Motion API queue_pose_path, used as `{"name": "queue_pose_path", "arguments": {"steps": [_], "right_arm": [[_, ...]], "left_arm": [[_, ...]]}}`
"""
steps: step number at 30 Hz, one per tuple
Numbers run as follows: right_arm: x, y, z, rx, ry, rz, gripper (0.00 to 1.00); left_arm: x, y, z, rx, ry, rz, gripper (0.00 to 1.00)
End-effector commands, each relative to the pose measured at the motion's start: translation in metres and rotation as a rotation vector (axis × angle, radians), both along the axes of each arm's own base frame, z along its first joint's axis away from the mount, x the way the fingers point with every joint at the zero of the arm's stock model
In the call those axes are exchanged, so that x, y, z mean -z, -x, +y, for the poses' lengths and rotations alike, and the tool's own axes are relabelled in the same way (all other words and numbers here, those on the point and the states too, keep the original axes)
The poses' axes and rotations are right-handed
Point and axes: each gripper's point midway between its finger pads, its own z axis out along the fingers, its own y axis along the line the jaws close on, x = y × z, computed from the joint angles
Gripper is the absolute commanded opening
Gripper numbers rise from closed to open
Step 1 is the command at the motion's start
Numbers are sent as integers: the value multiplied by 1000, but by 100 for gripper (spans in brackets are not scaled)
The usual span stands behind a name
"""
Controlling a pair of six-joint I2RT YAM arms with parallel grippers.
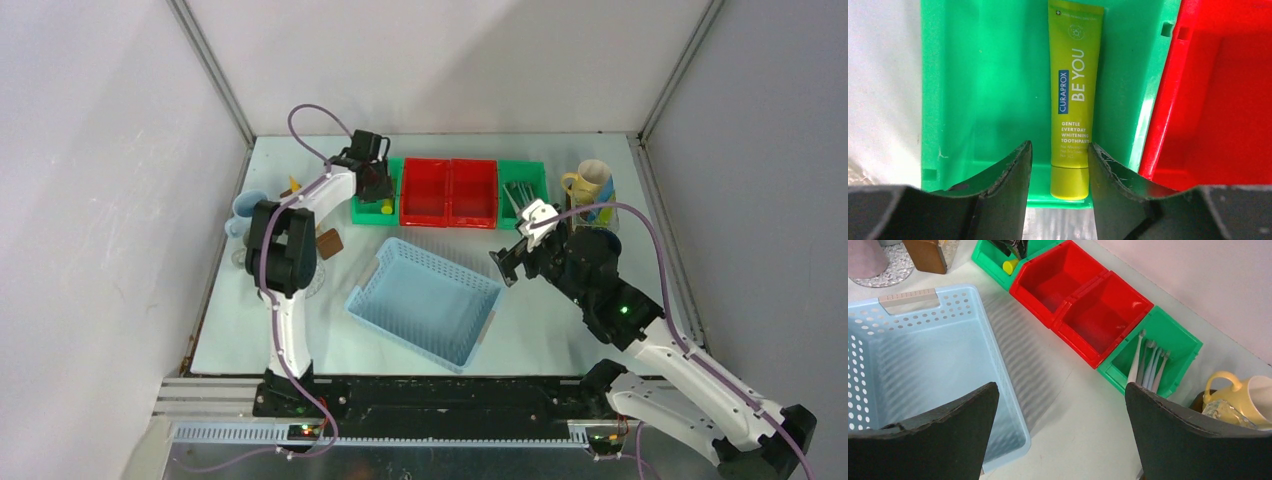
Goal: Prepare toiletry sets of a toothbrush and toothpaste on the tray
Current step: Place the toothpaste in the toothpaste holder, then pick up the toothpaste from the storage box.
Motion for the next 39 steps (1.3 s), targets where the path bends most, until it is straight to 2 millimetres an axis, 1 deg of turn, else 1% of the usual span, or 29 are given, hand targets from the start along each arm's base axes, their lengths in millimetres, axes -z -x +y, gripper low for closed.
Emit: {"name": "queue_pose_path", "arguments": {"steps": [1, 7, 8, 9, 10, 11, 12, 13, 14, 15, 17, 18, 23, 25, 26, 27, 28, 29, 30, 31, 32, 33, 34, 35, 37, 38, 39], "right_arm": [[-14, 2, -7, 28, -22, 2, 99], [-23, 3, -12, 45, 4, 11, 100], [-24, 2, -14, 52, 10, 11, 99], [-26, 2, -14, 55, 15, 13, 99], [-29, 2, -15, 59, 16, 8, 100], [-28, 2, -16, 60, 27, 15, 99], [-30, 2, -17, 61, 33, 10, 100], [-29, 2, -18, 63, 41, 15, 99], [-30, 2, -18, 64, 46, 10, 99], [-30, 2, -19, 66, 51, 12, 99], [-29, 2, -21, 70, 55, 15, 99], [-29, 2, -20, 70, 54, 15, 99], [-25, 0, -11, 42, 35, 33, 99], [-20, -1, -8, 34, 30, 31, 99], [-23, -3, -6, 35, 18, 16, 99], [-21, -3, -6, 33, 17, 15, 99], [-23, -4, -5, 33, 7, 2, 99], [-21, -5, -4, 32, 8, 3, 99], [-22, -5, -4, 31, -1, -6, 99], [-21, -6, -2, 26, -10, -12, 100], [-21, -6, 0, 22, -17, -12, 99], [-21, -6, 1, 18, -24, -16, 99], [-20, -6, 4, 7, -29, -14, 100], [-22, -7, 6, 1, -38, -19, 100], [-24, -6, 11, -20, -57, -20, 99], [-25, -5, 14, -30, -68, -18, 99], [-28, -6, 15, -33, -78, -25, 99]], "left_arm": [[-10, -8, -7, 0, 33, -19, 50], [-6, -2, -12, 32, 48, 10, 50], [-3, 0, -12, 39, 43, 25, 50], [-4, -2, -13, 43, 44, 23, 50], [0, 0, -12, 50, 34, 42, 51], [-4, -4, -13, 56, 33, 34, 51], [1, -2, -12, 66, 19, 57, 51], [-2, -3, -12, 70, 13, 59, 52], [2, -4, -11, 78, 1, 68, 52], [0, -6, -10, 79, -7, 64, 53], [3, -8, -11, 90, -12, 71, 53], [8, -7, -12, 96, -14, 82, 53], [23, -4, -15, 124, -7, 121, 49], [27, -4, -15, 124, -8, 127, 47], [29, -4, -16, 128, -3, 130, 44], [30, -4, -16, 129, -3, 131, 42], [31, -4, -16, 129, -2, 130, 36], [30, -5, -17, 132, 0, 124, 34], [29, -6, -18, 135, 5, 118, 27], [25, -7, -19, 137, 7, 108, 23], [23, -9, -19, 137, 8, 100, 14], [16, -11, -19, 136, 5, 82, 10], [6, -12, -18, 136, 4, 60, 3], [1, -13, -16, 132, -5, 47, 2], [-15, -14, -12, 125, -18, 8, 0], [-27, -13, -10, 126, -26, -18, 0], [-30, -11, -6, 118, -42, -25, 0]]}}
